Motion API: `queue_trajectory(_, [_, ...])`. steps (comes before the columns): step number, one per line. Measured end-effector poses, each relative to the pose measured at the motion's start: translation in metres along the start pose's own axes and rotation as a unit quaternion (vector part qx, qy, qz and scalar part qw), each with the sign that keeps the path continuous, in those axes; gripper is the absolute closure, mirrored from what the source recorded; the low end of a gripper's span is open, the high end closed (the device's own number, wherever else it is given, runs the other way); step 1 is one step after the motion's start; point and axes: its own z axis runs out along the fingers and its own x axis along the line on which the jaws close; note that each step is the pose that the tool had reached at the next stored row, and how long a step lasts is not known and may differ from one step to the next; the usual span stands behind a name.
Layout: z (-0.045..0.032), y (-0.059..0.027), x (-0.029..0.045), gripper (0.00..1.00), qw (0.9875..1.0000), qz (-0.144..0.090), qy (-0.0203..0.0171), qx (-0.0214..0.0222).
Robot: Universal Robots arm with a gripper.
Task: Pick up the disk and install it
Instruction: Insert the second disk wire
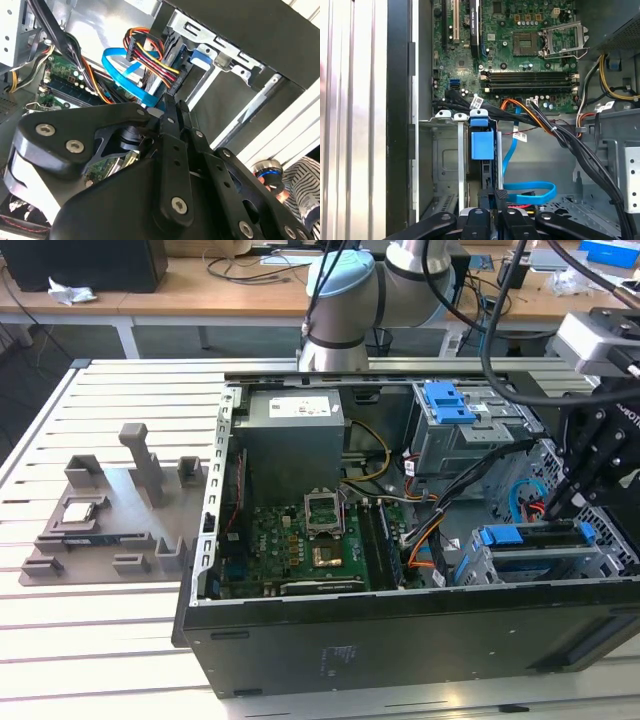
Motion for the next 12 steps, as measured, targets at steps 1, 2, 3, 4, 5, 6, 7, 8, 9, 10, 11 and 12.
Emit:
queue_trajectory(1, [0.0012,-0.0001,0.0001,0.84,1.0000,0.000,0.0000,0.0000])
queue_trajectory(2, [0.0017,-0.0001,0.0002,0.84,1.0000,0.000,0.0000,0.0000])
queue_trajectory(3, [0.0024,-0.0001,0.0004,0.84,1.0000,-0.001,0.0001,0.0000])
queue_trajectory(4, [0.0028,0.0001,0.0006,0.84,1.0000,-0.001,0.0001,0.0000])
queue_trajectory(5, [0.0034,0.0002,0.0008,0.84,1.0000,-0.001,0.0001,0.0000])
queue_trajectory(6, [0.0045,0.0002,0.0009,0.84,1.0000,-0.001,0.0000,0.0000])
queue_trajectory(7, [0.0064,0.0000,0.0009,0.84,1.0000,-0.002,0.0001,0.0000])
queue_trajectory(8, [0.0073,0.0000,0.0009,0.84,1.0000,-0.002,0.0002,0.0000])
queue_trajectory(9, [0.0080,-0.0001,0.0009,0.84,1.0000,-0.002,0.0002,0.0000])
queue_trajectory(10, [0.0088,-0.0002,0.0009,0.84,1.0000,-0.003,0.0002,0.0000])
queue_trajectory(11, [0.0095,-0.0002,0.0009,0.84,1.0000,-0.003,0.0002,0.0000])
queue_trajectory(12, [0.0103,-0.0003,0.0009,0.84,1.0000,-0.003,0.0003,0.0000])
